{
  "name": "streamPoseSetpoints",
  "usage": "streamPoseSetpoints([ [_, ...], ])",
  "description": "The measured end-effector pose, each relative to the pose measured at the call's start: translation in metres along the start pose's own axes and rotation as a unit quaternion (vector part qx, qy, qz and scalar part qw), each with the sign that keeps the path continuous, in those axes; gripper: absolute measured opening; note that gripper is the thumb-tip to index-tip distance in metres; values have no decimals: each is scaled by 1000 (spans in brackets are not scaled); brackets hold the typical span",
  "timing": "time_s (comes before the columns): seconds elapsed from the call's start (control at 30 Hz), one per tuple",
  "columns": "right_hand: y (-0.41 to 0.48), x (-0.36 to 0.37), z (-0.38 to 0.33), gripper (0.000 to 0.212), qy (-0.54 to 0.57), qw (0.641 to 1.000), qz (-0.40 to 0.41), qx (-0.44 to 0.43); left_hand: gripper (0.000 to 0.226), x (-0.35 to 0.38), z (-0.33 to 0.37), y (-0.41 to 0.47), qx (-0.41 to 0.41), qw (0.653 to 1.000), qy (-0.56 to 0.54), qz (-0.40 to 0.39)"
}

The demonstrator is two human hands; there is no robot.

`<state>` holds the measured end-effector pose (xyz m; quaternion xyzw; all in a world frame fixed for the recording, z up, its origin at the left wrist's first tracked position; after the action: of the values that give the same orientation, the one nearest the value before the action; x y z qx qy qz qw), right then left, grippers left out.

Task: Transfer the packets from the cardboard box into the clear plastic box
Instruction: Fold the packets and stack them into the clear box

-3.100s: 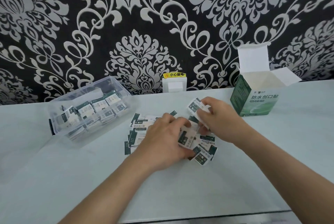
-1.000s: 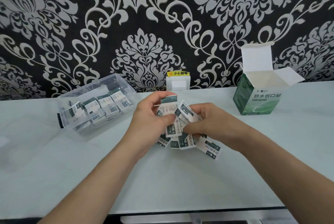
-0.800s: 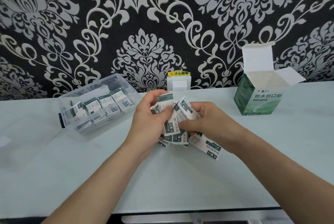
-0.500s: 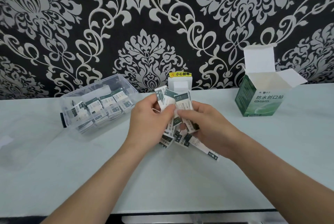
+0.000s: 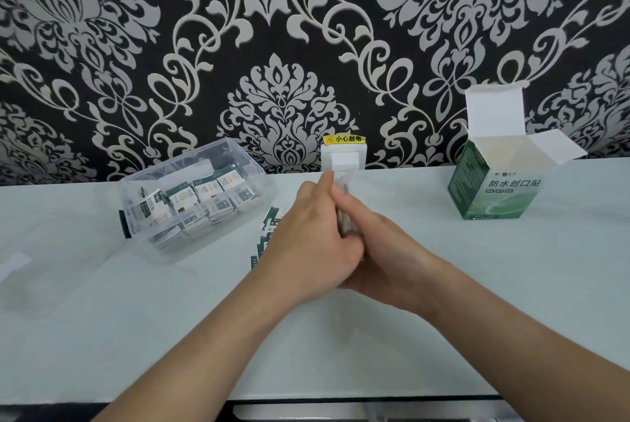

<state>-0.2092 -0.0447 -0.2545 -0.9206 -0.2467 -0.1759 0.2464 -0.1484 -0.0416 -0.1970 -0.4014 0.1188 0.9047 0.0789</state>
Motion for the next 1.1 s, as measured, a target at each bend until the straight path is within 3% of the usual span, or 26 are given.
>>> streamPoseSetpoints([
  [0.1, 3, -8, -2, 32, 64, 998, 12, 3, 87, -1, 1, 0, 19, 998, 5, -56],
  [0.27, 0, -7, -5, 29, 111, 994, -8, 16, 121, 1, -1, -4, 64, 994, -12, -83],
  [0.37, -1, -4, -4, 25, 81, 996, -18, 13, 129, 9, -7, -3, 69, 995, 3, -77],
  [0.47, -4, -4, -6, 20, 29, 1000, -10, 8, 119, 10, -13, 1, 73, 996, 7, -59],
  [0.63, -5, -8, -6, 31, -54, 999, 9, 0, 97, 1, -17, 5, 103, 994, 3, -32],
  [0.77, -2, -8, -6, 14, -62, 998, -6, -1, 82, 1, -8, 2, 175, 983, 62, 1],
  [0.87, -3, -6, -7, 24, -64, 997, -37, 3, 74, 2, -5, 1, 217, 971, 99, 9],
  [1.0, -7, -1, -8, 35, -38, 993, -108, 18, 71, -4, -13, 6, 197, 978, 69, 4],
  [1.1, -7, -2, -8, 24, 13, 993, -111, 31, 65, -1, -12, 6, 193, 981, -12, -22],
])
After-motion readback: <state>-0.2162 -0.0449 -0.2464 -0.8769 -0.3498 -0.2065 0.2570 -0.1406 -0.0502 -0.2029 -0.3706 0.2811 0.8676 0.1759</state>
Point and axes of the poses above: each hand's wrist, its own y-axis towards the middle knuckle, its own x-axis out of the palm, z = x × y, the point moved 7 cm from there along y, towards the middle knuckle, and after that the axes turned 4 degrees about x, right-handed, at the moved point
